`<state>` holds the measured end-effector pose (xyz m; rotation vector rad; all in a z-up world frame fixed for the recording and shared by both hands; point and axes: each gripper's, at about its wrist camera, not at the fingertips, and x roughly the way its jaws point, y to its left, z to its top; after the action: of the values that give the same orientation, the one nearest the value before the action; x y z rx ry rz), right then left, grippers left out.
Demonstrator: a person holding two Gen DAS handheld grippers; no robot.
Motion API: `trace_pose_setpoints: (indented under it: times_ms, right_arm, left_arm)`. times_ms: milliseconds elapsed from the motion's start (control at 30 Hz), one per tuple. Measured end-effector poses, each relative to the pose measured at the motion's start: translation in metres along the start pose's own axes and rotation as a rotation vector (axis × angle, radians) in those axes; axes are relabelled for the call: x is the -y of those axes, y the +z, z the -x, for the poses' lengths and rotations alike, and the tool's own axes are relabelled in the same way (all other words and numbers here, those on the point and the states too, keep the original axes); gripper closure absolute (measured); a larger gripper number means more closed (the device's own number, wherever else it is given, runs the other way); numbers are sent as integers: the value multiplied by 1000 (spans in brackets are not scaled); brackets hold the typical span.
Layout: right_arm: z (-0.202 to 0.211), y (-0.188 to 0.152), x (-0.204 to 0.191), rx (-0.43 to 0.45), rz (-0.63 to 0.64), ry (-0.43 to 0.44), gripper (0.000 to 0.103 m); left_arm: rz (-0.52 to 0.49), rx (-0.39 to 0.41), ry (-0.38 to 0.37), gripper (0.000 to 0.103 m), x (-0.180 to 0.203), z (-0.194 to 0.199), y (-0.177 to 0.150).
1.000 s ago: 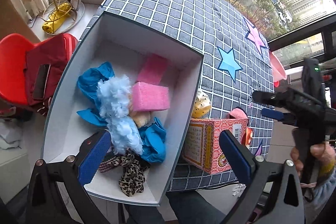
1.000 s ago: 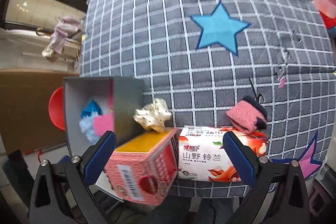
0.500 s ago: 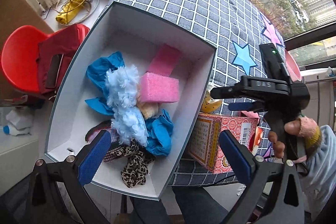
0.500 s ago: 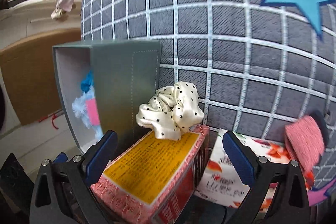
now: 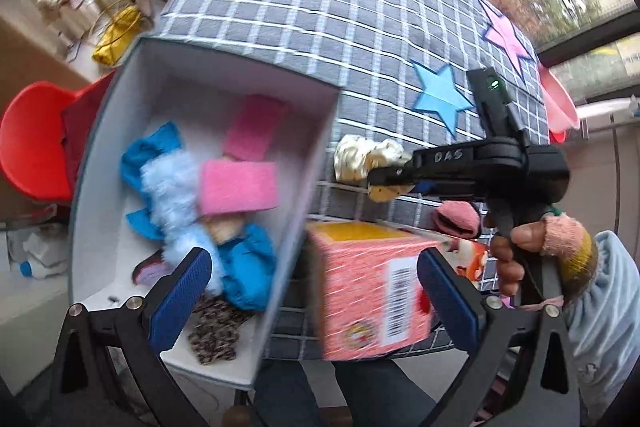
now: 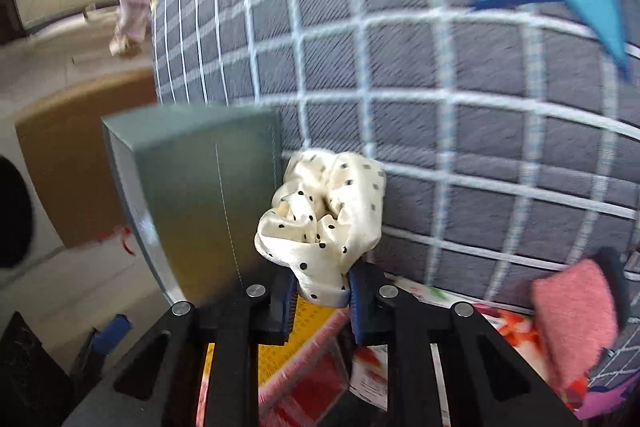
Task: Organize soft objects
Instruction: 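Move both tools back to the pile and grasp the cream polka-dot scrunchie with the right, then grasp the pink sock with the left tool while the right holds the scrunchie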
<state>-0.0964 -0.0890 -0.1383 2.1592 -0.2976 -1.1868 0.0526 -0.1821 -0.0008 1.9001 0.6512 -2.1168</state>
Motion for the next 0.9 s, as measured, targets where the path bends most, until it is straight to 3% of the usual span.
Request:
trace_pose_setpoints:
  times_ms: [333, 533, 667, 900]
  right_arm:
    - [114, -25, 75, 231, -133, 79, 81]
    - [157, -49, 123, 332, -221, 62, 81]
    - [175, -70, 157, 387, -286, 28, 80]
    - [178, -111, 203, 426, -354, -123, 80]
  left_arm:
    - [-194, -27, 6, 0, 106, -26, 19]
    - [-289, -66, 13, 0, 159, -53, 18]
    - [-318, -119, 20, 0, 186, -84, 16]
    - [-387, -190, 72, 0, 226, -142, 8]
